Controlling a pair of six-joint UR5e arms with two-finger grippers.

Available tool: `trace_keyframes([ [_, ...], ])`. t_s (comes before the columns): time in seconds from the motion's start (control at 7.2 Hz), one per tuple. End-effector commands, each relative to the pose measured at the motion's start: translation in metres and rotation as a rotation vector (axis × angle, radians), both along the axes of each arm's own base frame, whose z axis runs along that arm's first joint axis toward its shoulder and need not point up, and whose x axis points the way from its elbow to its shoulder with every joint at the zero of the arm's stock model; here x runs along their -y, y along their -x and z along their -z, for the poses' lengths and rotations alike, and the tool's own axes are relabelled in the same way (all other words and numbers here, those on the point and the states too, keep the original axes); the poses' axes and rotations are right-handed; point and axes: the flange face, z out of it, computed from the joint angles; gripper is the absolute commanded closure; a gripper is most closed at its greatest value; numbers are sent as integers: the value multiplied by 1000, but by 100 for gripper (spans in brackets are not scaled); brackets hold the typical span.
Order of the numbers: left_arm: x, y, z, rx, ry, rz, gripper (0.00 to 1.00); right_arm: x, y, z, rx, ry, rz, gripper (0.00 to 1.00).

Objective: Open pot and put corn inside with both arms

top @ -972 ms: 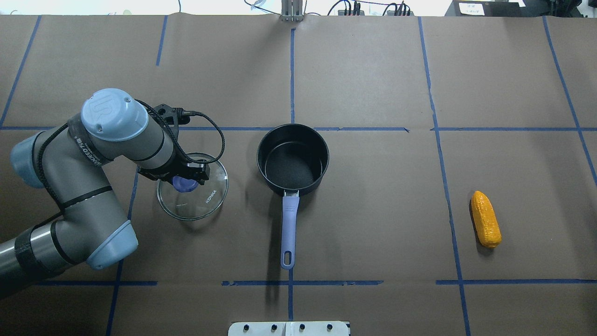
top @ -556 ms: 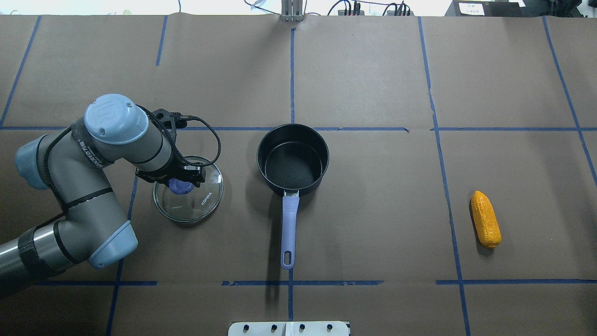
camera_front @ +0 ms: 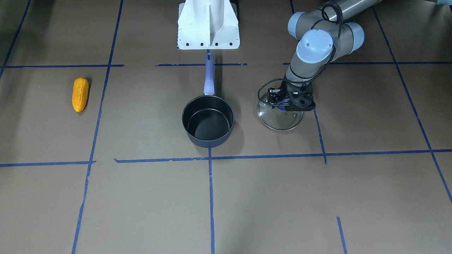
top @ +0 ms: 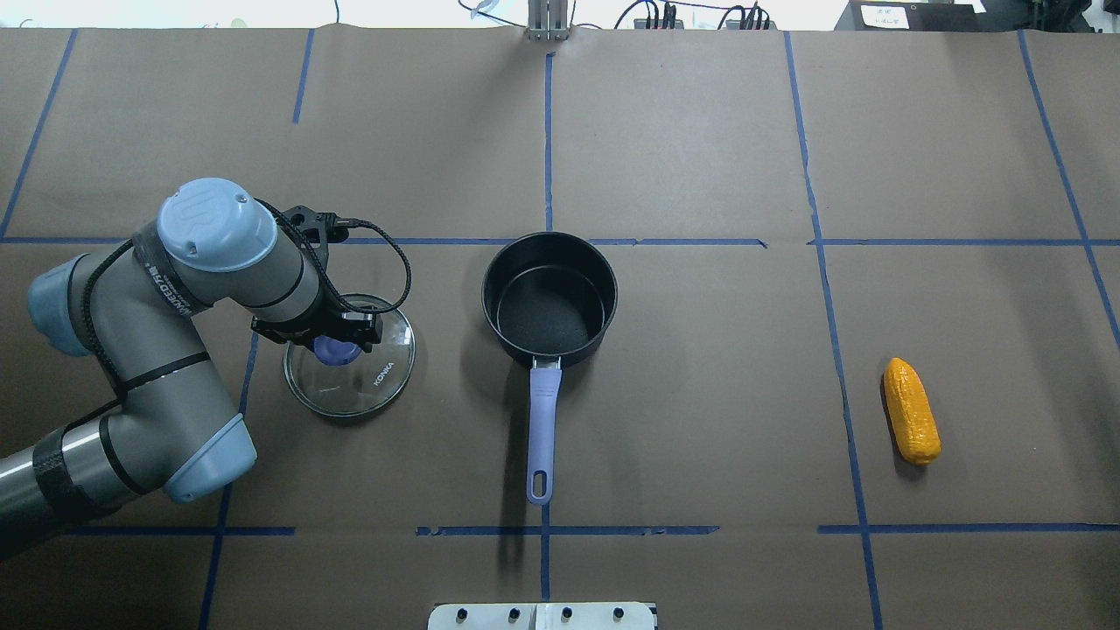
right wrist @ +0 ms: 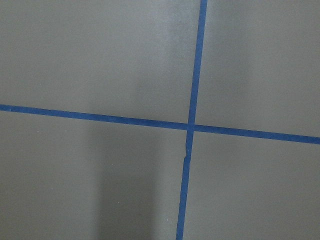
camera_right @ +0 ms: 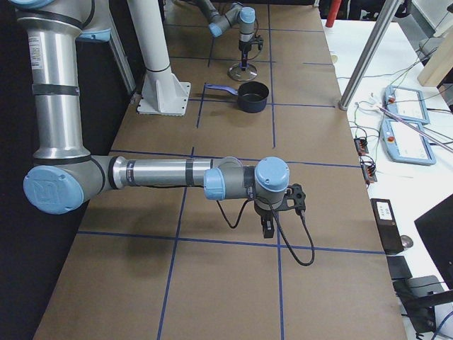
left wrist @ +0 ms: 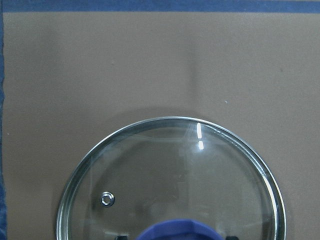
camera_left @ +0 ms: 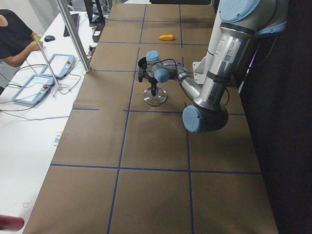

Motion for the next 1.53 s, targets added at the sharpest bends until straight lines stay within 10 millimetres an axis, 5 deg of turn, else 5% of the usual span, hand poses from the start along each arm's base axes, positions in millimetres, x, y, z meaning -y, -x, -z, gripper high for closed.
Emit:
trace_keyframes([
  [0.0,-2,1,-6,7,5,-2,10,0,0,1,3,-2,0,1],
  [0.14,-1,2,-6,8,4,1,1,1,9,2,4,-2,16,0],
  [0.97,8,27,18,-26,-16,36,0,-1,109,94,48,90,-42,0],
  [1.39,20,63,33,-23,58,50,0,-11,193,120,111,116,-128,0],
])
